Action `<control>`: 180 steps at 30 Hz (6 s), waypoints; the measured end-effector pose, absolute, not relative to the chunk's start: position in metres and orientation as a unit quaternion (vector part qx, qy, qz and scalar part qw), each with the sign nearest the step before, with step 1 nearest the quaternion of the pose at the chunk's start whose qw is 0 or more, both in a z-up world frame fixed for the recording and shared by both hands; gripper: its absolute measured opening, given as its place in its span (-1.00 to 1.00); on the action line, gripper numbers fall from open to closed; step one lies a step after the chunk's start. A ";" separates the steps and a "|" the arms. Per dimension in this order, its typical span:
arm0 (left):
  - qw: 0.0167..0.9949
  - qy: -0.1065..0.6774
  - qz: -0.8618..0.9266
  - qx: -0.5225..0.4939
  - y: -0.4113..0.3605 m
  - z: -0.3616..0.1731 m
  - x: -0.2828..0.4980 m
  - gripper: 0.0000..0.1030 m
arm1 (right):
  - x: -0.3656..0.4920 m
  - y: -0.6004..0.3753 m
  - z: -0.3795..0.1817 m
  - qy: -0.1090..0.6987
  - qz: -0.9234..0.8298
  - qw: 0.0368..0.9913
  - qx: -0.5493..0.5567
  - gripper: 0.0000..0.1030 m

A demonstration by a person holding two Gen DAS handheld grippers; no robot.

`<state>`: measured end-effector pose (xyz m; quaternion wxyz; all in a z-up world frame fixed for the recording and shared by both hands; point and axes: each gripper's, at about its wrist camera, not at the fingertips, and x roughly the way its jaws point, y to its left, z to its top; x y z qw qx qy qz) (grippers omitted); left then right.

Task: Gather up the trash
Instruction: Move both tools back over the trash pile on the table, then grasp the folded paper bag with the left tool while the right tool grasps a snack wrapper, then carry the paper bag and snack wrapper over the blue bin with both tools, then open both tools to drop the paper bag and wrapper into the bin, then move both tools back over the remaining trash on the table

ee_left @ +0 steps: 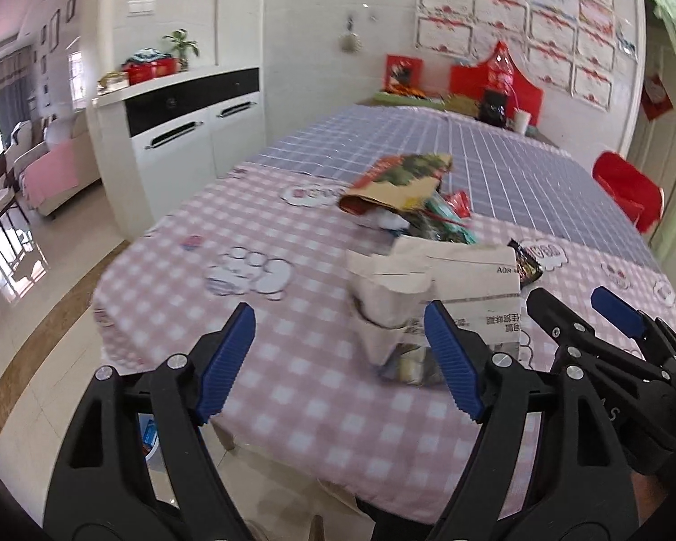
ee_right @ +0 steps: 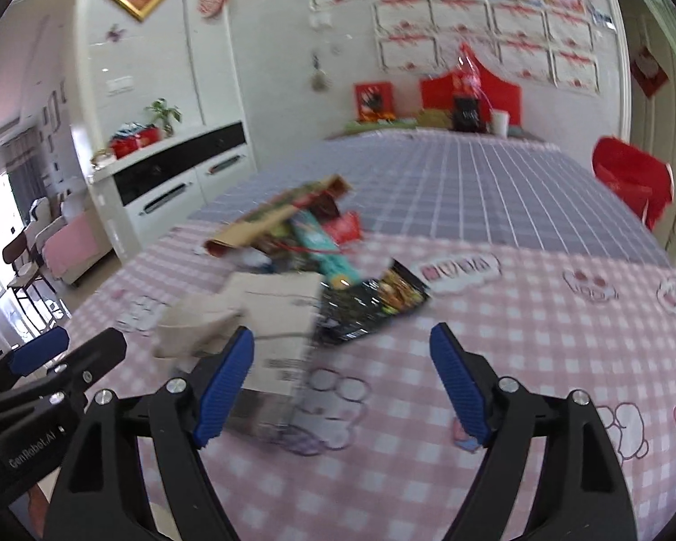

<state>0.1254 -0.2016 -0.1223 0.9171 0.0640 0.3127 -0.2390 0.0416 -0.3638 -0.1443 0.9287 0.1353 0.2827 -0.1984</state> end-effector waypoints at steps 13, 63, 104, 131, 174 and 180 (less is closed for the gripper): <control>0.905 0.340 -0.241 0.084 -0.232 -0.138 0.155 0.48 | 0.074 -0.400 -0.150 0.313 -0.163 0.917 0.185 0.53; 0.919 0.370 -0.133 -0.037 -0.136 -0.148 0.233 -0.78 | 0.184 -0.330 -0.165 0.415 -0.062 0.902 0.102 -0.10; 0.921 0.365 -0.022 -0.134 0.064 -0.148 0.222 -0.78 | 0.216 -0.128 -0.125 0.379 0.119 0.917 0.047 -0.68; 0.862 0.439 0.162 -0.195 0.234 -0.250 0.292 -0.67 | 0.330 0.056 -0.214 0.438 0.265 0.859 0.003 -0.68; 0.891 0.350 0.226 -0.183 0.267 -0.196 0.252 0.42 | 0.331 0.122 -0.180 0.353 0.289 0.890 -0.023 -0.20; 0.905 0.330 0.206 -0.174 0.247 -0.173 0.245 0.45 | 0.313 0.086 -0.151 0.330 0.253 0.909 -0.010 -0.04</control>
